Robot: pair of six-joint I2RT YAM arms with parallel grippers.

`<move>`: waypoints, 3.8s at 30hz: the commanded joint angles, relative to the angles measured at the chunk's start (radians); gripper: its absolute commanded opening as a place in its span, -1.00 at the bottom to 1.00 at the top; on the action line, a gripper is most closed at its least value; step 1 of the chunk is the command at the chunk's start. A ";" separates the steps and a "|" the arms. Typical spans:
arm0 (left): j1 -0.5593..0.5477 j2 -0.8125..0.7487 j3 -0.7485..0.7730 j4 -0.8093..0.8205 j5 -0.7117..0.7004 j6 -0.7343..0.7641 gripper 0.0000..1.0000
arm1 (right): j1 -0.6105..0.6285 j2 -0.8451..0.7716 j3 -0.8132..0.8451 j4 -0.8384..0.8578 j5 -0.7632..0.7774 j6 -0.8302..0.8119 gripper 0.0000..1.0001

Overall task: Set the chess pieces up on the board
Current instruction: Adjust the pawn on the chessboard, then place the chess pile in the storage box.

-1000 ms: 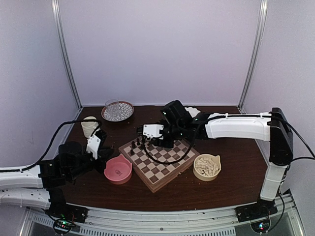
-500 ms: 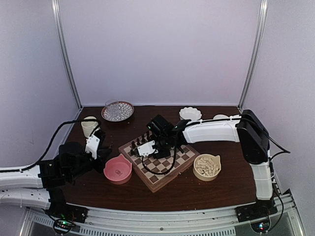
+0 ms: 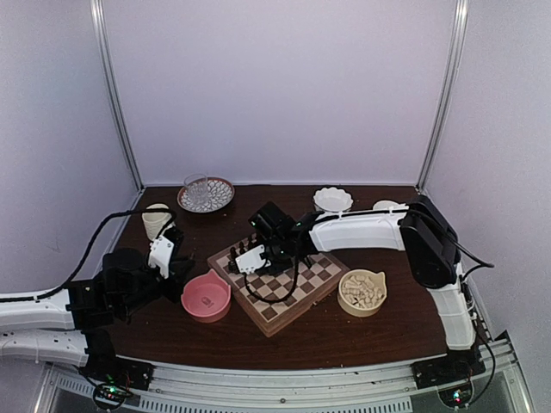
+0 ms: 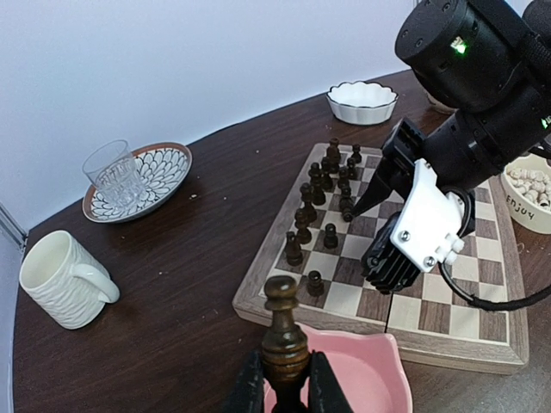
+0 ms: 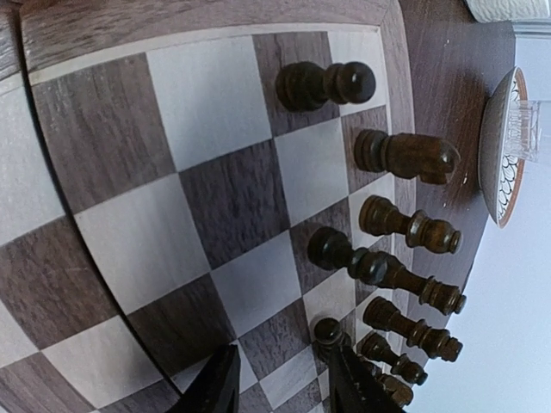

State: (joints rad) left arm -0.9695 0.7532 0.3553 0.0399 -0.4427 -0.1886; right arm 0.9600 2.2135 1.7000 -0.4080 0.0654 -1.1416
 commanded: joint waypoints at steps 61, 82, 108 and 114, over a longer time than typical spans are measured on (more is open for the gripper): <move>0.009 -0.019 0.023 0.013 -0.063 -0.024 -1.00 | -0.029 0.139 0.148 -0.096 0.036 -0.136 -0.74; 0.012 -0.007 0.026 0.019 -0.026 -0.031 -1.00 | 0.012 -0.270 -0.235 0.082 -0.207 0.158 -0.75; 0.012 0.206 0.065 -0.169 0.143 -0.167 -1.00 | 0.062 -0.375 -0.496 0.162 -0.196 0.729 -0.74; 0.013 0.280 0.072 -0.260 0.218 -0.207 -1.00 | 0.012 -0.398 -0.575 0.355 -0.330 0.856 -0.75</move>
State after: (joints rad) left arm -0.9627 0.9997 0.4007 -0.1501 -0.2890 -0.3473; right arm 1.0077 1.8309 1.1828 -0.2111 -0.1719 -0.3985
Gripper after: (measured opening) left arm 0.137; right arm 0.129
